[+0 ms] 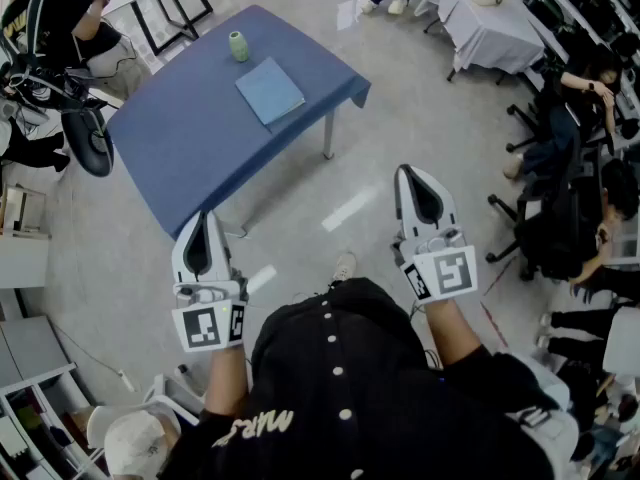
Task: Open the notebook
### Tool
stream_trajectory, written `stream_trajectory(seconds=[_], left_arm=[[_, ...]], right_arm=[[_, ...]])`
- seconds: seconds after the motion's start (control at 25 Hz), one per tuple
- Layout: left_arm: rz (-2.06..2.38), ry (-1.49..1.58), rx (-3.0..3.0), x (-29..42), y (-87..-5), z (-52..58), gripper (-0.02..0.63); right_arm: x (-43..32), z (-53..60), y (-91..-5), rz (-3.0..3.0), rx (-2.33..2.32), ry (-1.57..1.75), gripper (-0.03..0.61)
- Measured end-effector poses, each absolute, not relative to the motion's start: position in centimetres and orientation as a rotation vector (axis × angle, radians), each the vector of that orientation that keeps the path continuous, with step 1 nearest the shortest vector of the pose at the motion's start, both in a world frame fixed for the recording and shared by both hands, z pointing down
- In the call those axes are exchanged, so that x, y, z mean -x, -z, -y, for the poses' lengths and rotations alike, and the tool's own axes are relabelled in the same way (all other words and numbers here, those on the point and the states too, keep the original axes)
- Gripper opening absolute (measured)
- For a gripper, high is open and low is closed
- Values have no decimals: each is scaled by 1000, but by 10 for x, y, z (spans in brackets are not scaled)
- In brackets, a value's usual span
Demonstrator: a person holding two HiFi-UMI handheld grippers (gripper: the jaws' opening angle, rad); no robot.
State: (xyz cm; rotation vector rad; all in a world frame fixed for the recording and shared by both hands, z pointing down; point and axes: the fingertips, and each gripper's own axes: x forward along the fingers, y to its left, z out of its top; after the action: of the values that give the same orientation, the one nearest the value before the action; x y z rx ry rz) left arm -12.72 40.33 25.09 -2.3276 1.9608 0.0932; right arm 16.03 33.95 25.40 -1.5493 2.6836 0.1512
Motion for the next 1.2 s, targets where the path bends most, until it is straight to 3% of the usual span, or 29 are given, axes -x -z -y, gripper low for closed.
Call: stream_trajectory(seconds=[0.88, 0.92, 1.0, 1.04, 1.2], left_arm=[[-1935, -52, 2335, 111, -265, -371, 5], [-1901, -44, 2333, 107, -264, -369, 24], [-1859, -27, 2340, 99, -264, -361, 230], [-1859, -18, 2349, 95, -267, -355, 264], [-1908, 41, 2362, 80, -277, -335, 284]], right_arm=[[-164, -304, -272, -2685, 1496, -79, 2], [-163, -300, -274, -2688, 1494, -76, 2], [-164, -291, -276, -2695, 1490, -69, 2], [-166, -286, -277, -2698, 1488, -66, 2], [-181, -269, -282, -2710, 1465, -53, 2]])
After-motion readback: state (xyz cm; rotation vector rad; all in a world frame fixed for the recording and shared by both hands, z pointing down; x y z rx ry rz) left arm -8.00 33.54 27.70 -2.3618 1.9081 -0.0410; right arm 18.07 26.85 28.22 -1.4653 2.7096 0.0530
